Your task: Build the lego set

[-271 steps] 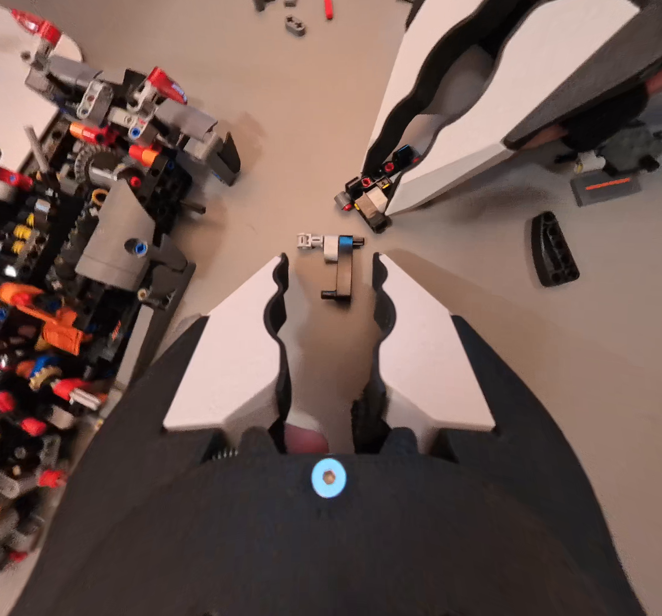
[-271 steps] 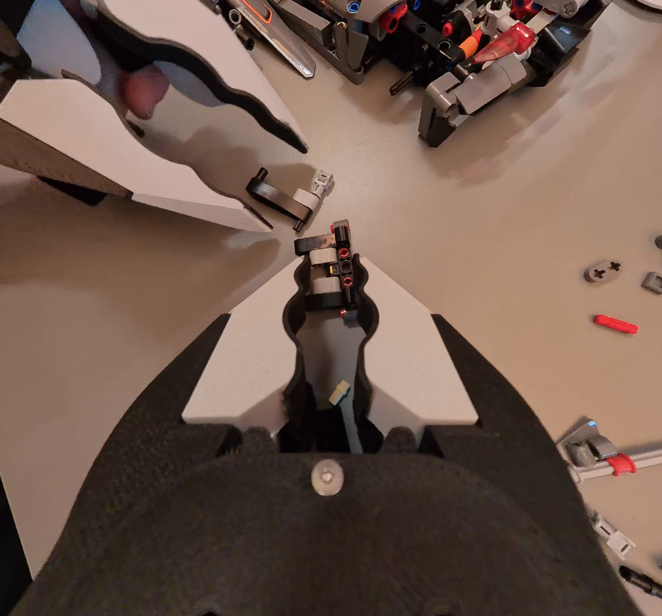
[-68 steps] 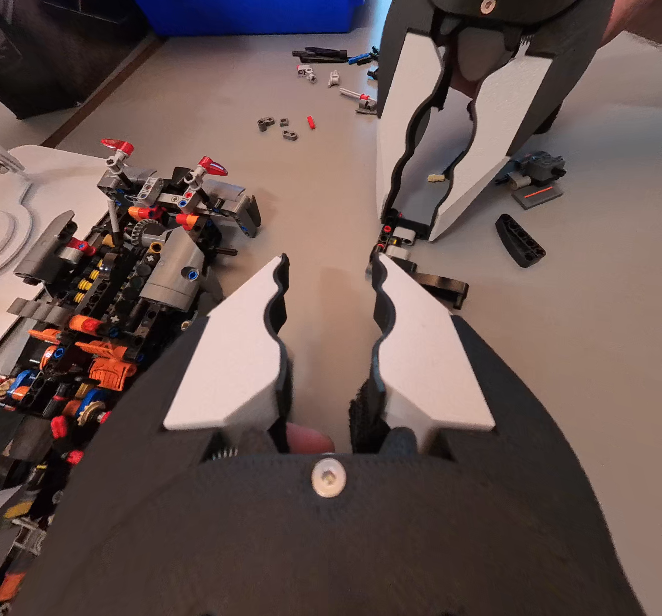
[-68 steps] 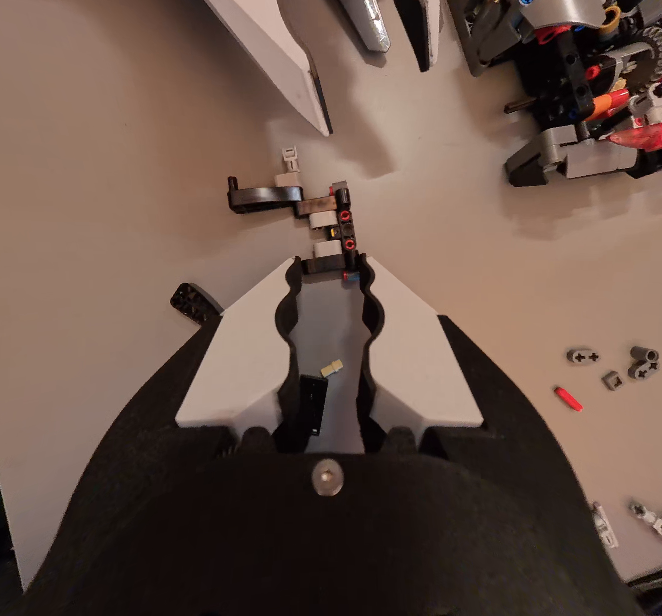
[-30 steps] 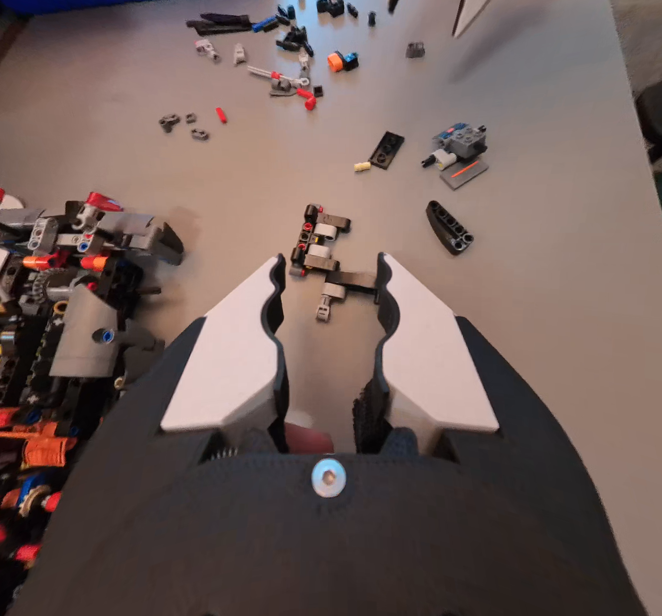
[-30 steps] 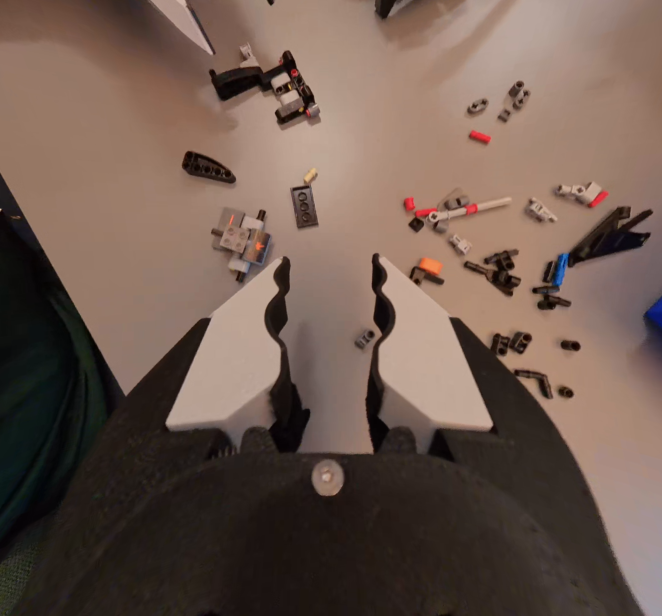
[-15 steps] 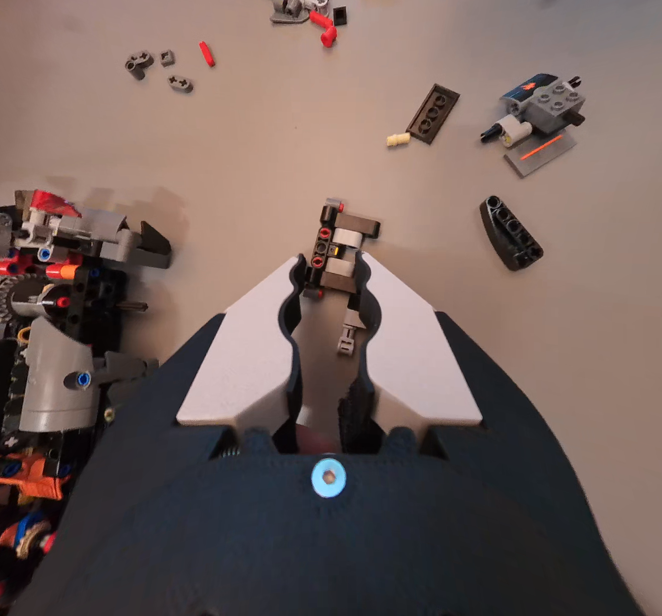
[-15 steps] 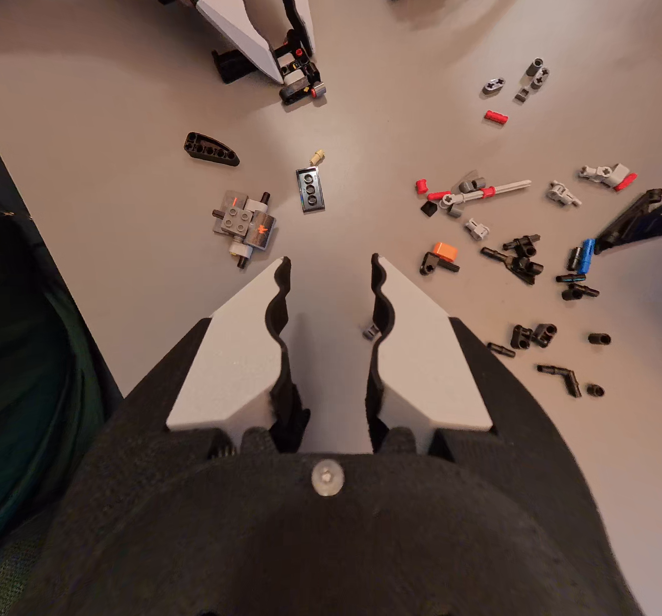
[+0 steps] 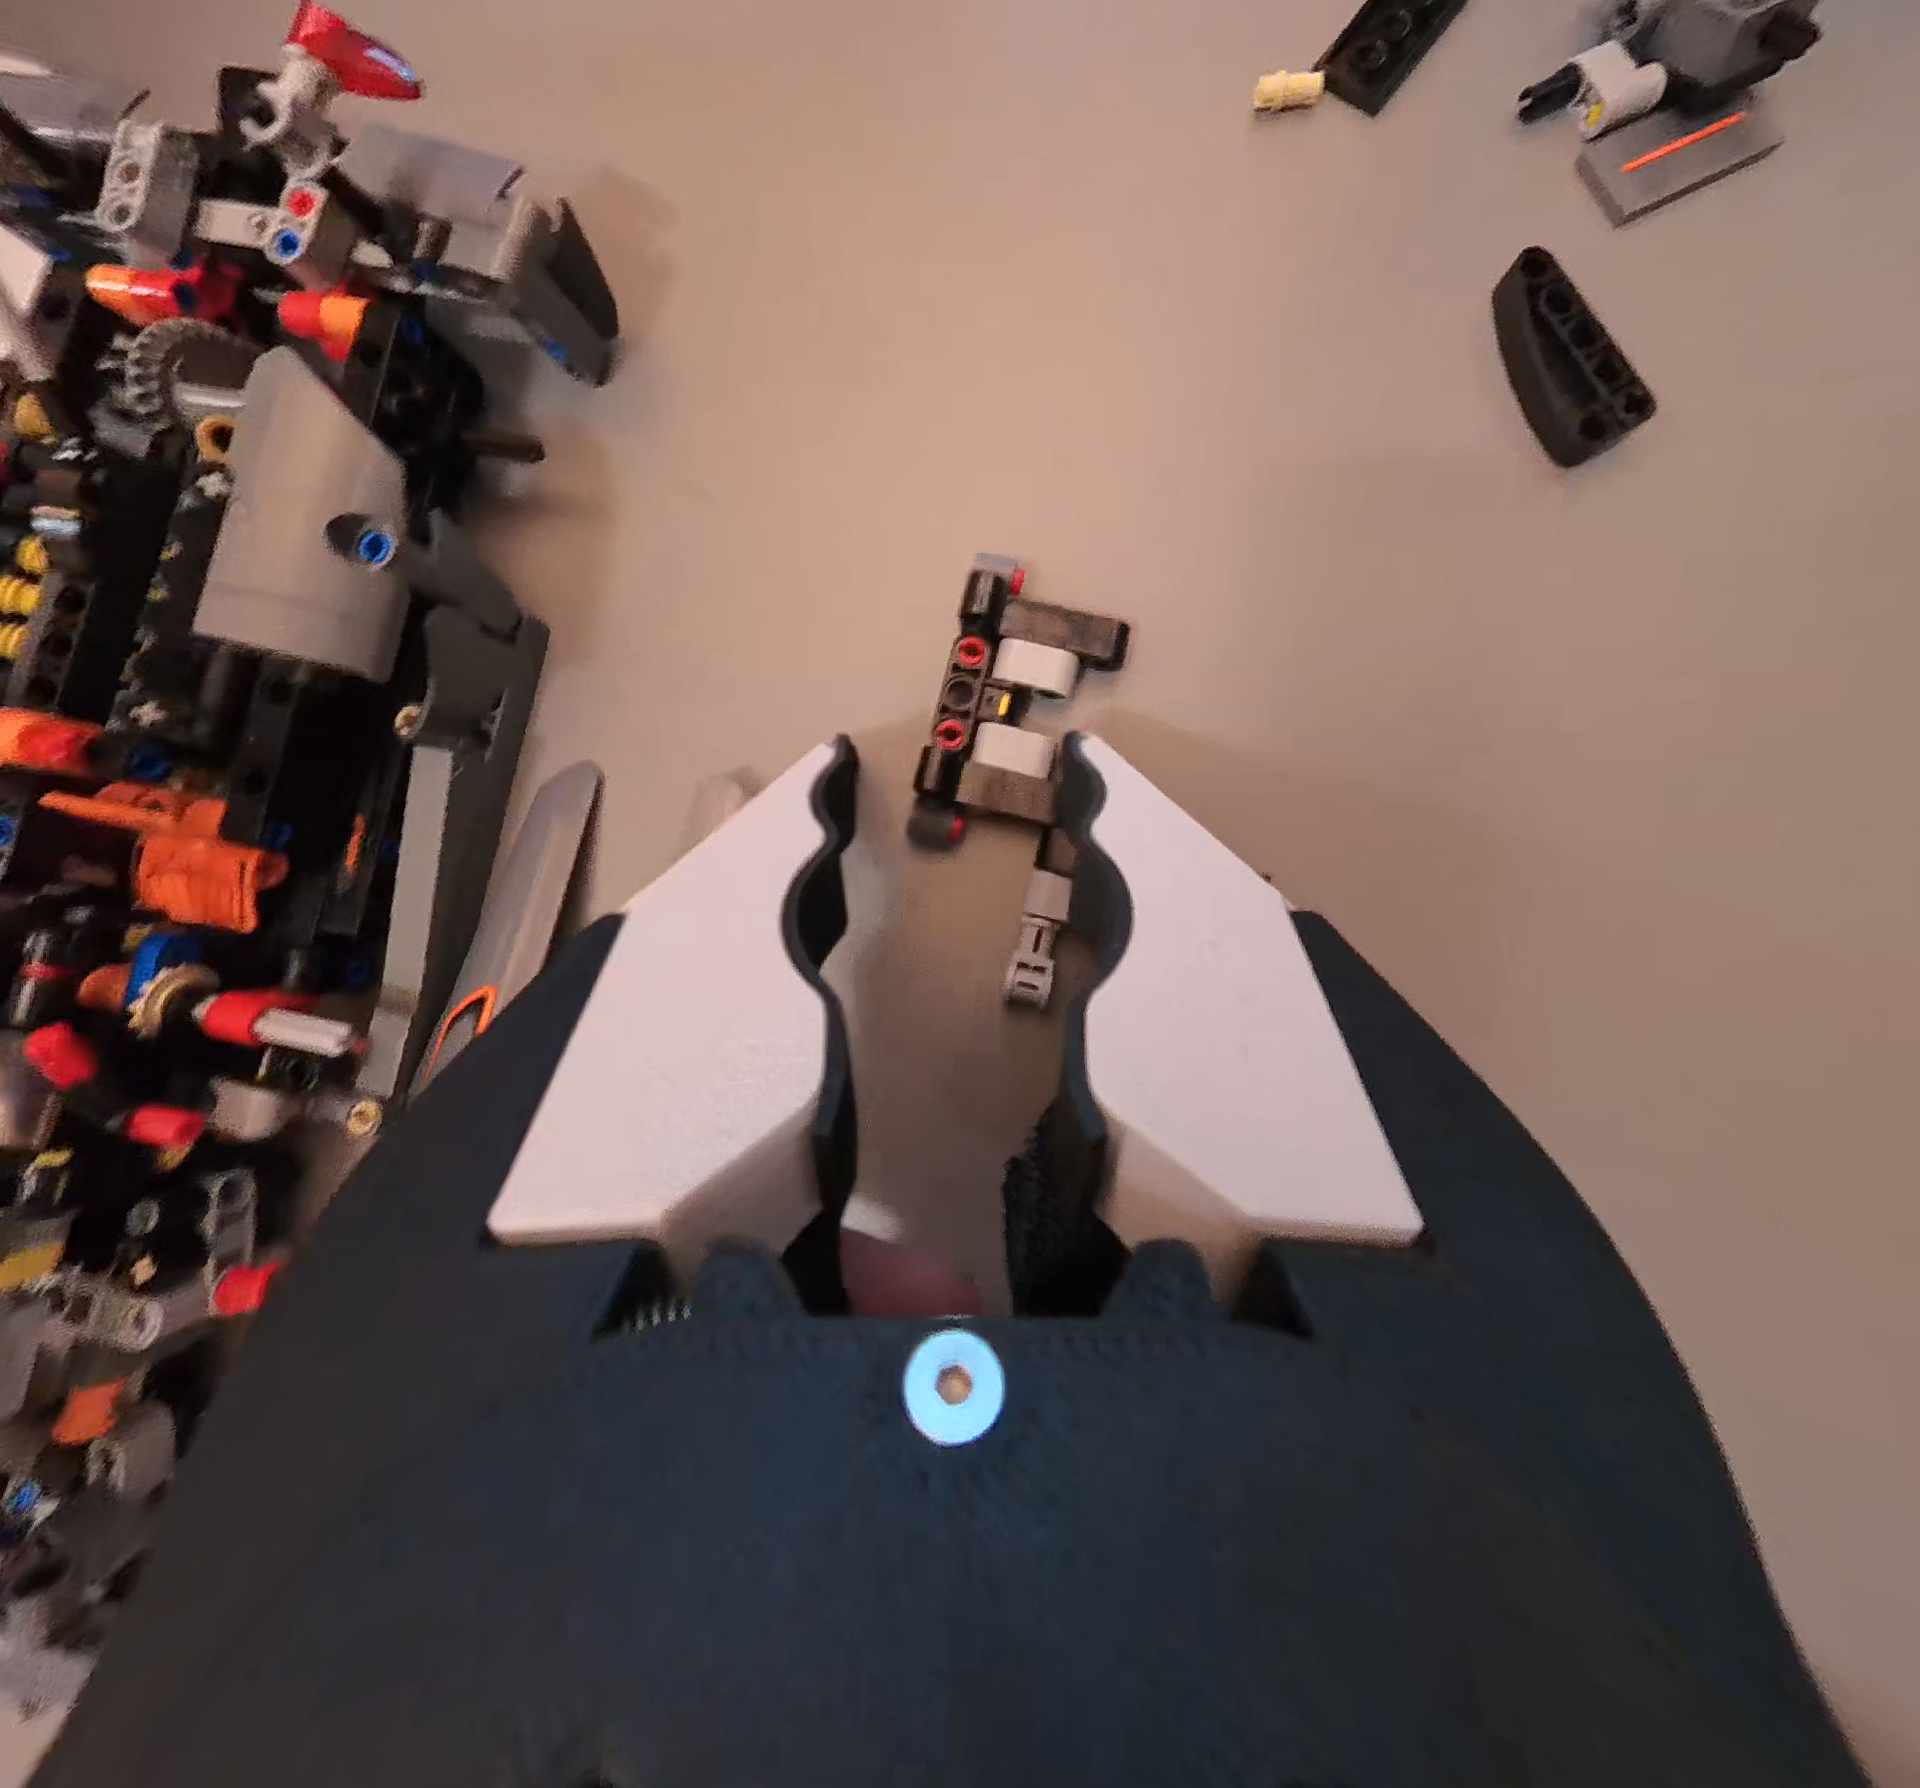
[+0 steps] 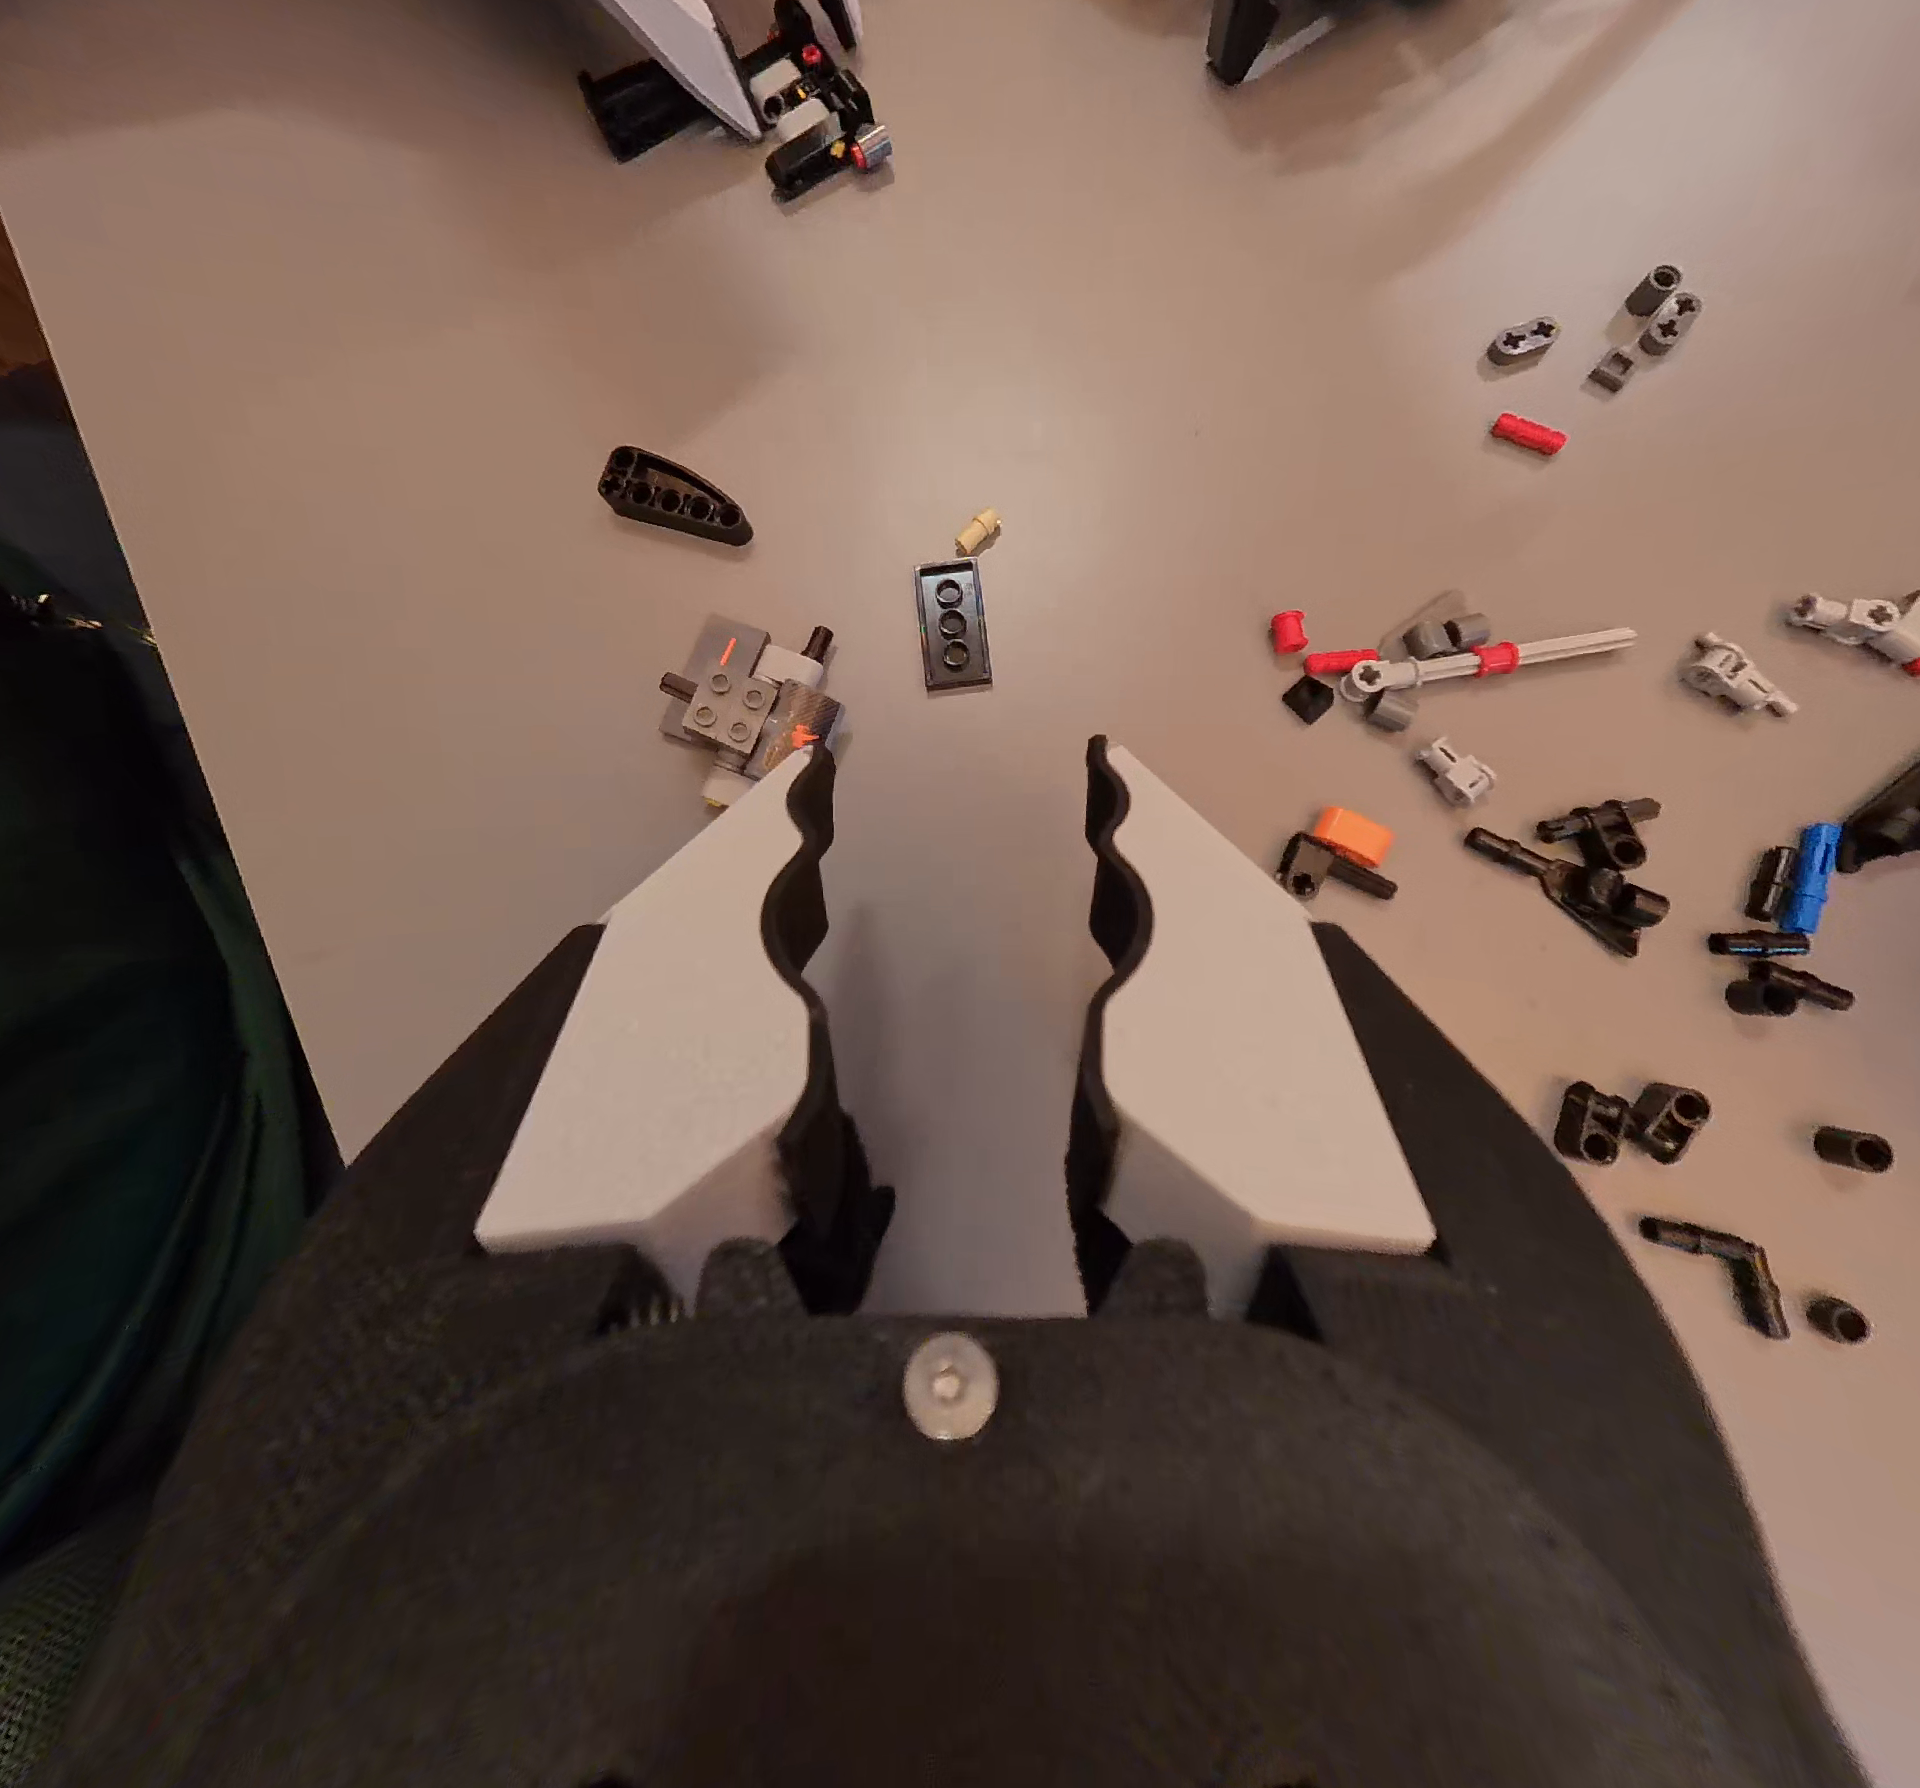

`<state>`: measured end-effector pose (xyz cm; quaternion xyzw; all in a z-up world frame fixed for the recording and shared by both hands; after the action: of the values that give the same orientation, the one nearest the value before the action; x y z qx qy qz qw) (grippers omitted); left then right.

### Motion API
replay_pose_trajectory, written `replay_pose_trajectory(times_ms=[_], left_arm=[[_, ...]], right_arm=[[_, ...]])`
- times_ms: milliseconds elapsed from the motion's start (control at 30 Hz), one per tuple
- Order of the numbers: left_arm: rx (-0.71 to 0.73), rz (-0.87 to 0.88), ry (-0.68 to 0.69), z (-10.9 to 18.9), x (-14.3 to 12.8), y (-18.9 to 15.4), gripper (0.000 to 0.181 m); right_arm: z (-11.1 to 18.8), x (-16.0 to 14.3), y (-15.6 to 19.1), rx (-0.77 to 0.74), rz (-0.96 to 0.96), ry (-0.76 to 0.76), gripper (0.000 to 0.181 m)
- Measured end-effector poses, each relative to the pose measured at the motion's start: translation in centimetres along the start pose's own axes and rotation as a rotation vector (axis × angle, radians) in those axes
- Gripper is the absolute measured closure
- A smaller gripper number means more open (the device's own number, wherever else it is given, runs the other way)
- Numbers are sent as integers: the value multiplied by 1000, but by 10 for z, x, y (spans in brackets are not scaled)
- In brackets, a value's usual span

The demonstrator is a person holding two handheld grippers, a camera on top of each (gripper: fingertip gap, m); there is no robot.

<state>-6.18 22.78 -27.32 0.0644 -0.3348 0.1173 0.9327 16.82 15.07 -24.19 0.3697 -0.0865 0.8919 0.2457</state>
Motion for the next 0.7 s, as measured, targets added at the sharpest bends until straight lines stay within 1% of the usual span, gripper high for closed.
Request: replay_pose_trajectory(times_ms=[67, 167, 300, 400, 467, 567, 633, 700], left_arm=[[14, 13, -13, 5, -1, 3, 138], [49, 24, -73, 17, 6, 6, 131], [69, 3, -178, 25, 27, 0, 133], [73, -41, -206, 17, 43, -8, 135], [62, -59, -199, 8, 50, -11, 135], [52, -70, -191, -1, 55, -15, 135], [56, -69, -189, -2, 55, -16, 135], [70, -60, -185, 0, 51, -14, 136]], right_arm=[[5, -2, -4, -23, -13, -6, 133], [20, -9, -13, -83, -49, -8, 134], [46, -34, -35, -196, -128, 22, 135], [60, -51, -47, -258, -163, 60, 135], [58, -50, -46, -246, -154, 60, 136], [45, -44, -43, -225, -116, 81, 136], [37, -37, -47, -234, -107, 78, 139], [33, -32, -59, -262, -122, 88, 139]])
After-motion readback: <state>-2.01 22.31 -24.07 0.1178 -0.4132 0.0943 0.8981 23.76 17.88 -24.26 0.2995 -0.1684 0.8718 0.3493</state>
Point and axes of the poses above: each gripper's, where its closed fingertips meet, z back along the fingers, x out of its top, y = z × x across the jaws, the point moved 3 cm from there along z, back along the fingers, and after that the axes turned 4 degrees about z, right-handed, at the moved point
